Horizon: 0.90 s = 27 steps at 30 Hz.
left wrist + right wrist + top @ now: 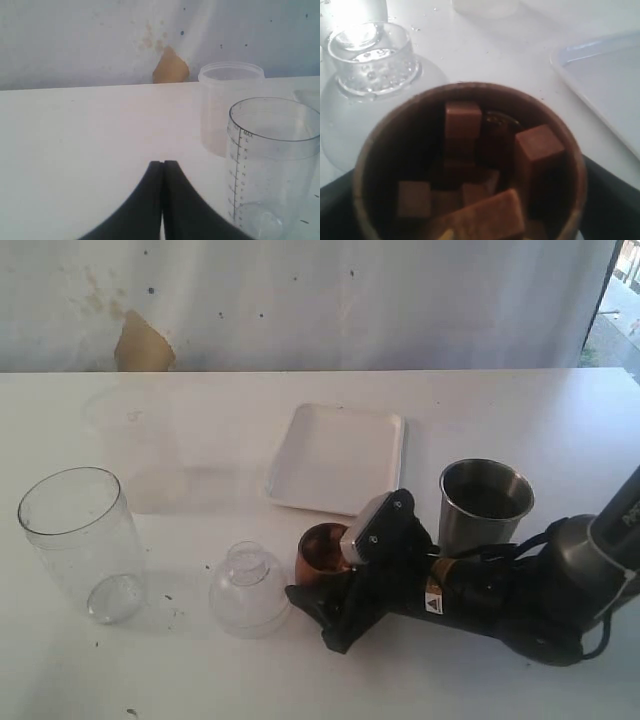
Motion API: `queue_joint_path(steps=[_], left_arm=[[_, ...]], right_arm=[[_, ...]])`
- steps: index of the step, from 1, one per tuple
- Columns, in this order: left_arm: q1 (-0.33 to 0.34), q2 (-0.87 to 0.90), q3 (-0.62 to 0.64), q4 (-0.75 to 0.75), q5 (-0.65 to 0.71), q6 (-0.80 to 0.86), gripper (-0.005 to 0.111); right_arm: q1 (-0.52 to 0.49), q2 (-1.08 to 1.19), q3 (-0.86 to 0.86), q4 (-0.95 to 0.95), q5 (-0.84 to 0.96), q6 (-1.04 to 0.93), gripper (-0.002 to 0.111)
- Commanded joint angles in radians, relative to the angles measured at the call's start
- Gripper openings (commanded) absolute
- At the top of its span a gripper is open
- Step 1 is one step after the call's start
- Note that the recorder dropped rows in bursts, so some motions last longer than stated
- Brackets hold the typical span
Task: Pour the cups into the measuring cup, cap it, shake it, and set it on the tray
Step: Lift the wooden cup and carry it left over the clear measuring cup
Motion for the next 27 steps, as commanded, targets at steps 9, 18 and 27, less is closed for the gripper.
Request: queue_joint_path(steps=[9, 18, 27], left_arm=[[-0.001, -0.005, 0.000, -0.003, -0.006, -0.004, 0.000], [-0.001, -0.005, 0.000, -0.003, -0.006, -0.004, 0.000], [-0.001, -0.005, 0.000, -0.003, -0.006, -0.004, 0.000]], right_arm=[[0.001, 0.040, -0.032, 0.004, 0.001, -0.001, 0.082], [0.001, 0.033, -0.031, -0.002, 0.001, -0.001, 0.040], [0.001, -0.203, -0.072, -0.014, 0.206, 0.149, 0.000]])
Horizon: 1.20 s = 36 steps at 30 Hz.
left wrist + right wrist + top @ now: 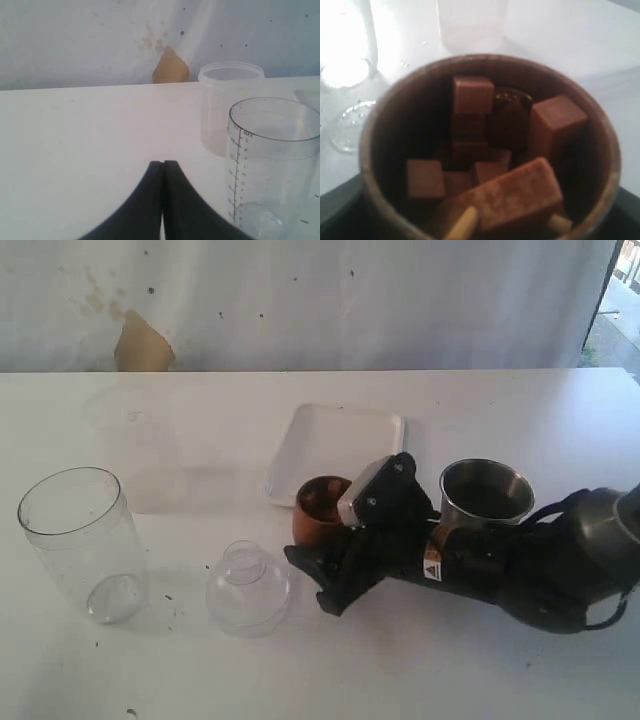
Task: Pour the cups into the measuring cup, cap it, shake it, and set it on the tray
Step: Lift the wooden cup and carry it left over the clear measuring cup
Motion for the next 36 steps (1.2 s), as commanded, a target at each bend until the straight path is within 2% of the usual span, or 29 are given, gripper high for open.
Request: queue_joint_path(steps=[1, 4, 7, 11, 18, 27, 36], left_arm=[[-0.001, -0.005, 0.000, -0.003, -0.006, -0.004, 0.000], [-0.001, -0.005, 0.000, -0.003, -0.006, -0.004, 0.000], [-0.001, -0.005, 0.000, -0.003, -0.006, -0.004, 0.000], [-0.001, -0.005, 0.000, -0.003, -0.006, -0.004, 0.000], [-0.001, -0.005, 0.000, -0.003, -0.006, -0.004, 0.000], [-0.001, -0.005, 0.000, -0.003, -0.006, -0.004, 0.000], [-0.001, -0.005, 0.000, -0.003, -0.006, -0.004, 0.000]], right_arm=[[0.001, -0.146, -0.060, -0.025, 0.176, 0.173, 0.000], [0.040, -0.230, -0.138, -0.133, 0.243, 0.295, 0.000], [0.129, -0.247, -0.253, -0.155, 0.419, 0.371, 0.000], [0.232, -0.233, -0.380, -0.155, 0.598, 0.371, 0.000], [0.338, -0.146, -0.574, -0.155, 0.713, 0.369, 0.000], [0.379, -0.019, -0.703, -0.188, 0.743, 0.305, 0.000], [0.380, 0.006, -0.771, -0.195, 0.838, 0.168, 0.000]])
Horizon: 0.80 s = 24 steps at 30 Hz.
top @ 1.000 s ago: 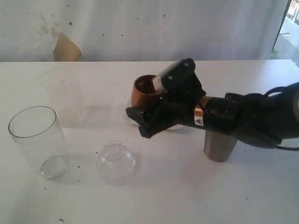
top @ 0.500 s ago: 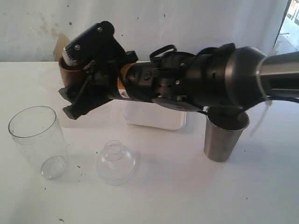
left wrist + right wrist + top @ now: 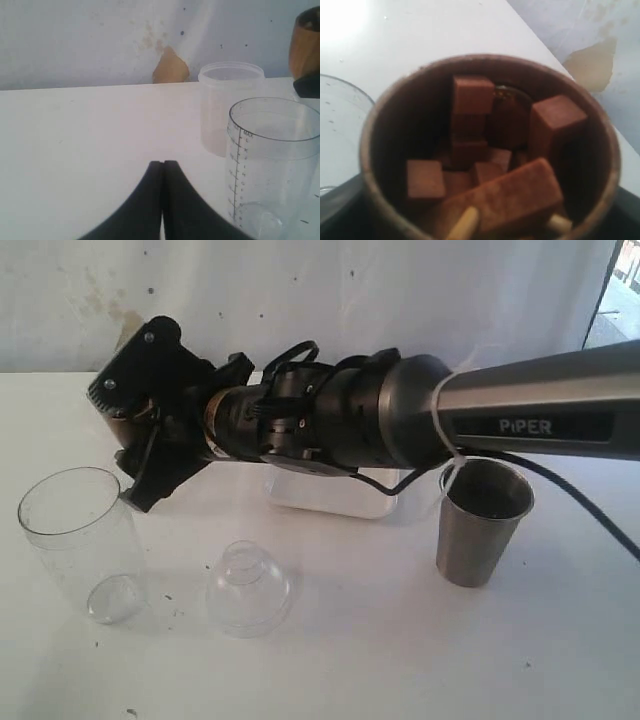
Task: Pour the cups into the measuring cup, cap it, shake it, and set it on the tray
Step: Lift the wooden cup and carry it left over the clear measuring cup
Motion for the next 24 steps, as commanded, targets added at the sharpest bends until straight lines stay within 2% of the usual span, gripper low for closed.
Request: queue_joint_path(steps=[1, 24], left_arm=[[-0.001, -0.005, 0.000, -0.003, -0.006, -0.004, 0.000], [-0.001, -0.005, 0.000, -0.003, -0.006, -0.004, 0.000]], right_arm=[[0.003, -0.008, -0.037, -0.005, 0.004, -0.067, 0.000], [0.028, 0.049, -0.089, -0.005, -0.015, -0.559, 0.000]])
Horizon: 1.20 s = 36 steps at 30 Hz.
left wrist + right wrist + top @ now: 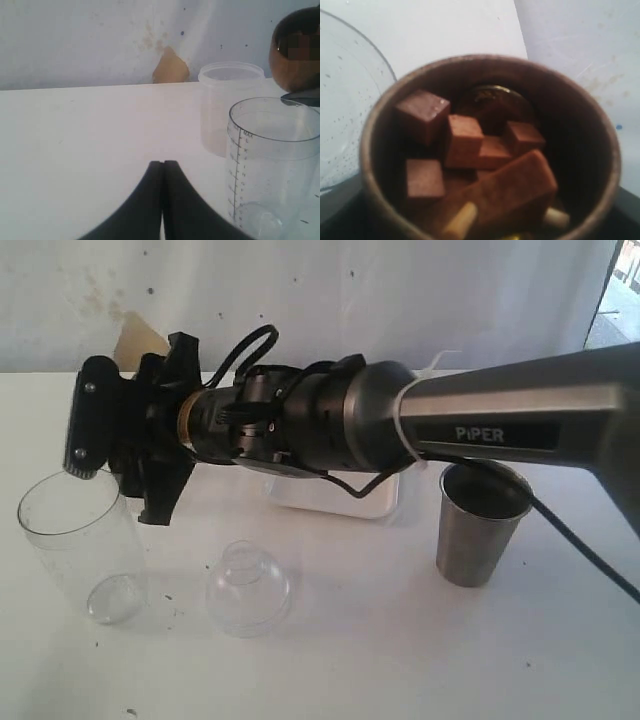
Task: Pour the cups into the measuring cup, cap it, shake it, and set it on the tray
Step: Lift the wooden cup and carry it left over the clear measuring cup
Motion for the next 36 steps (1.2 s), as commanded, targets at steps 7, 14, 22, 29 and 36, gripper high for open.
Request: queue_joint_path(steps=[7, 14, 22, 29, 36], left_arm=[[-0.001, -0.005, 0.000, -0.003, -0.006, -0.004, 0.000], [-0.001, -0.005, 0.000, -0.003, -0.006, -0.004, 0.000], [-0.001, -0.005, 0.000, -0.003, -0.006, -0.004, 0.000], [-0.001, -0.005, 0.000, -0.003, -0.006, -0.004, 0.000], [-0.001, -0.005, 0.000, -0.003, -0.006, -0.004, 0.000]], right_arm=[[0.001, -0.007, -0.047, -0.003, -0.040, -0.131, 0.000], [0.001, -0.004, -0.079, -0.003, -0.011, -0.219, 0.000], [0.001, -0.004, -0.082, -0.003, -0.007, -0.390, 0.000], [0.001, -0.004, -0.082, -0.003, -0.020, -0.571, 0.000], [0.001, -0.004, -0.082, -0.003, -0.060, -0.624, 0.000]])
